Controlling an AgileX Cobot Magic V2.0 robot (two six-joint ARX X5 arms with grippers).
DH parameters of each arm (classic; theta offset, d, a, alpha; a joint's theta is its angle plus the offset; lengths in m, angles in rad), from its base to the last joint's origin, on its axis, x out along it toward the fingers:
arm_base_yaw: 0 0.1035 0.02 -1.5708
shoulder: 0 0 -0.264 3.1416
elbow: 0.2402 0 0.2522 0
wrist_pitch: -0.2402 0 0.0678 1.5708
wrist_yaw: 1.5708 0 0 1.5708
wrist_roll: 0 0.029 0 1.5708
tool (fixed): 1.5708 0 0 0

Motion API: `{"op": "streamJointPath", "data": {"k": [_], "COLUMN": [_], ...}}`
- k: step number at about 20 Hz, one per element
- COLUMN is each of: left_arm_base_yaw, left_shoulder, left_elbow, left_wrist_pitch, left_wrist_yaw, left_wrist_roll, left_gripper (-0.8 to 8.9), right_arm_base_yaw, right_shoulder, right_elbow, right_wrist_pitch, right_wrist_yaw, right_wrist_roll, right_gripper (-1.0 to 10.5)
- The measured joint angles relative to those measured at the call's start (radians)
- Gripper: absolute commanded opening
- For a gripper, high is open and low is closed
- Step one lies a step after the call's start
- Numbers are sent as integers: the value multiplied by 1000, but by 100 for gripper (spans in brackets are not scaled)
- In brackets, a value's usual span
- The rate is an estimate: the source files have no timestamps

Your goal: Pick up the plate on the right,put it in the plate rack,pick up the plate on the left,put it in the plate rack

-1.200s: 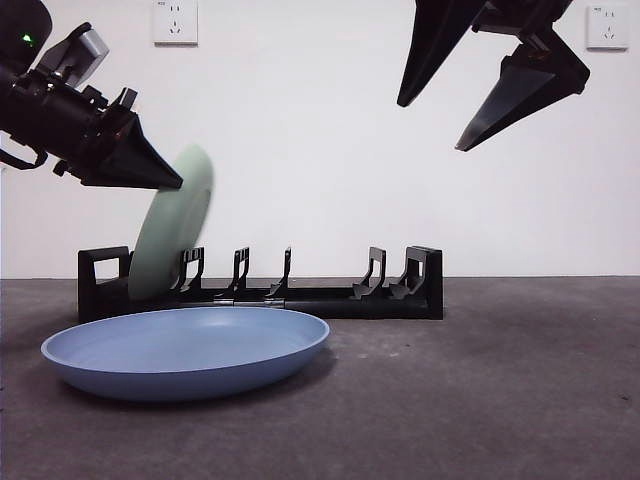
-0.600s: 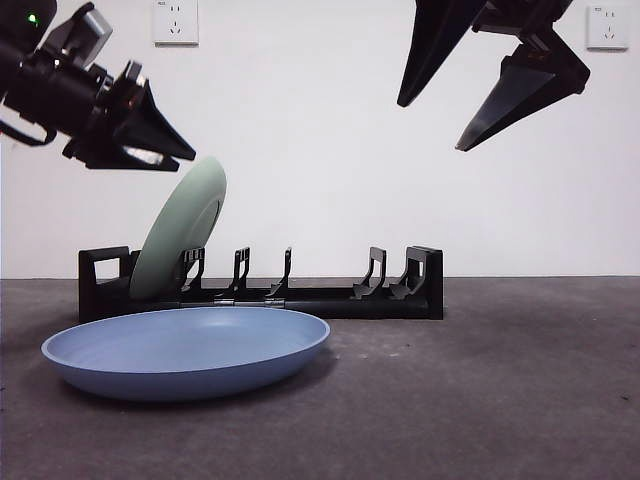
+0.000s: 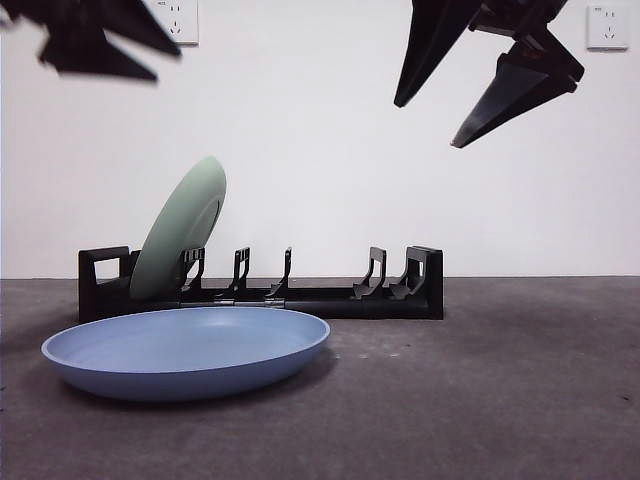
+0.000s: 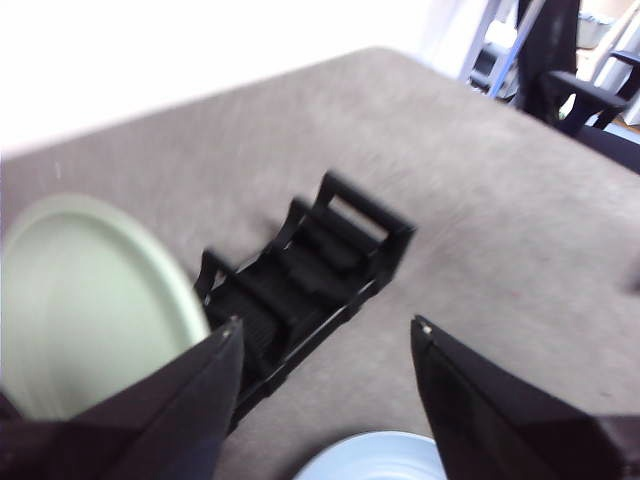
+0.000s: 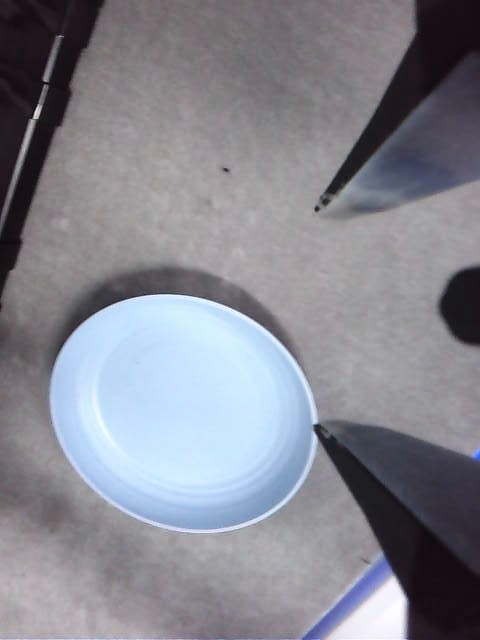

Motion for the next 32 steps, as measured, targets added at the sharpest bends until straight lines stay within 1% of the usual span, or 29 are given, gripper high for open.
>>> {"op": "streamJointPath", "data": {"k": [6,9,11,13,16,19,22,23,25,32], "left_arm_base_yaw": [0,-1,-1,-1,-1,-1,-1,-2,-13,-55], "left_shoulder": [-231,-403,-518,-614,-730,-765,-763,-763,-763,-753], "left_elbow": [6,6,6,6,6,6,6,6,6,6], "left_wrist_pitch": [-194,-358,-440,-499,-548,-624,-687,-686,-686,-686], "left_wrist_yaw": [2,2,2,2,5,6,5,5,5,0], "left_wrist_roll": [58,105,136,165,186,190,218,224,233,241], "left_gripper": [290,293,295,377,384,384,384,384,384,384], "right_arm_base_yaw": [0,0,3,9,29,56,86,93,107,118], "right_shoulder": [37,125,199,268,350,409,457,467,482,531], "right_elbow": [0,0,0,0,0,0,0,0,0,0], "right_wrist_pitch": [68,95,132,172,225,270,301,312,328,343], "right_wrist_yaw": [13,11,-12,-28,-34,-49,-50,-51,-50,-50], "right_wrist_roll": [0,0,0,0,5,16,32,36,45,77], "right_gripper": [343,343,343,343,342,342,337,332,247,230]}}
